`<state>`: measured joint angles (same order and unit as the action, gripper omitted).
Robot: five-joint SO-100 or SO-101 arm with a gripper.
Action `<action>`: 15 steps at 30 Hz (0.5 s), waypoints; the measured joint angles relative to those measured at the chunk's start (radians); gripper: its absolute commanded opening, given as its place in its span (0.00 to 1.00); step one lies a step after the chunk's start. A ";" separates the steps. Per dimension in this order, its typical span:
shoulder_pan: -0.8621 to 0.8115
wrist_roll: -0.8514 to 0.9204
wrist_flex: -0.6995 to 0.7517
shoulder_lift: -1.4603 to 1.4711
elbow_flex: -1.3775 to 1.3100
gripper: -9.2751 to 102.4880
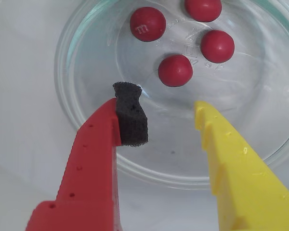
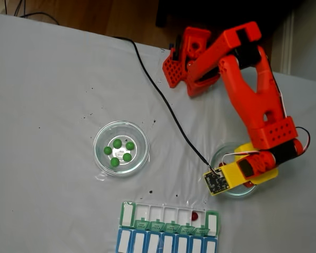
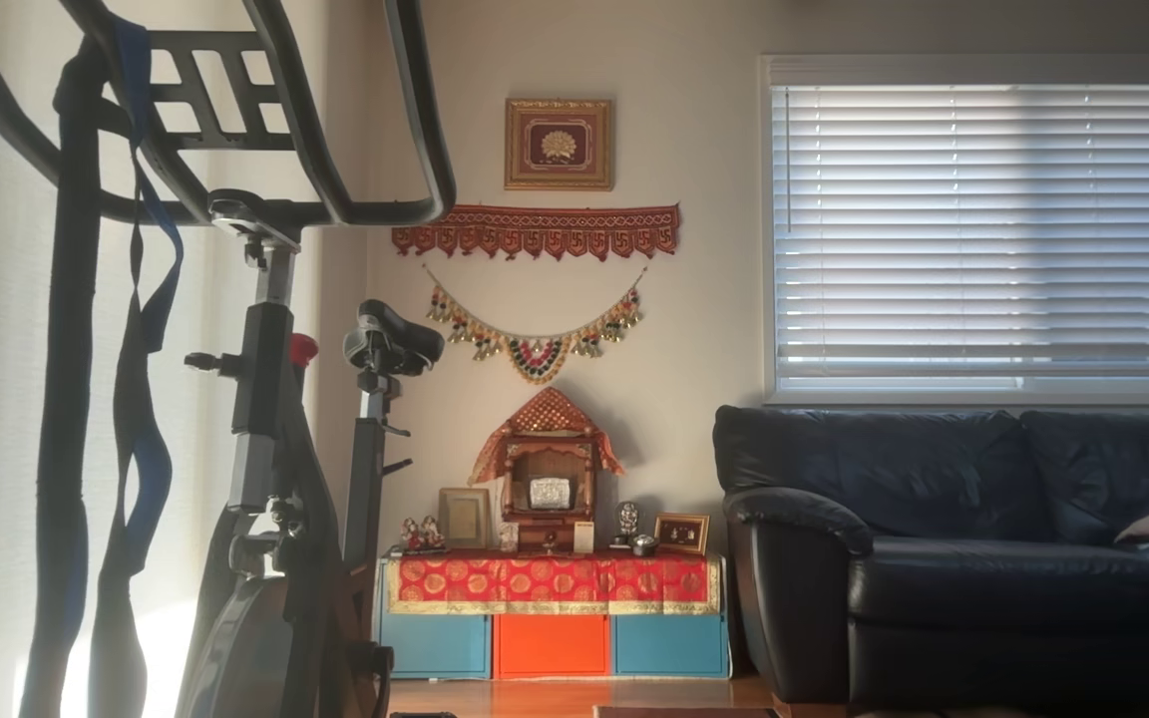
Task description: Sort medicines into box.
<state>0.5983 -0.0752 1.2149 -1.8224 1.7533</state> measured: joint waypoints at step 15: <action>0.005 0.009 -0.072 0.031 0.049 0.25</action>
<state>0.6029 -0.0660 1.1428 -1.7917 1.8024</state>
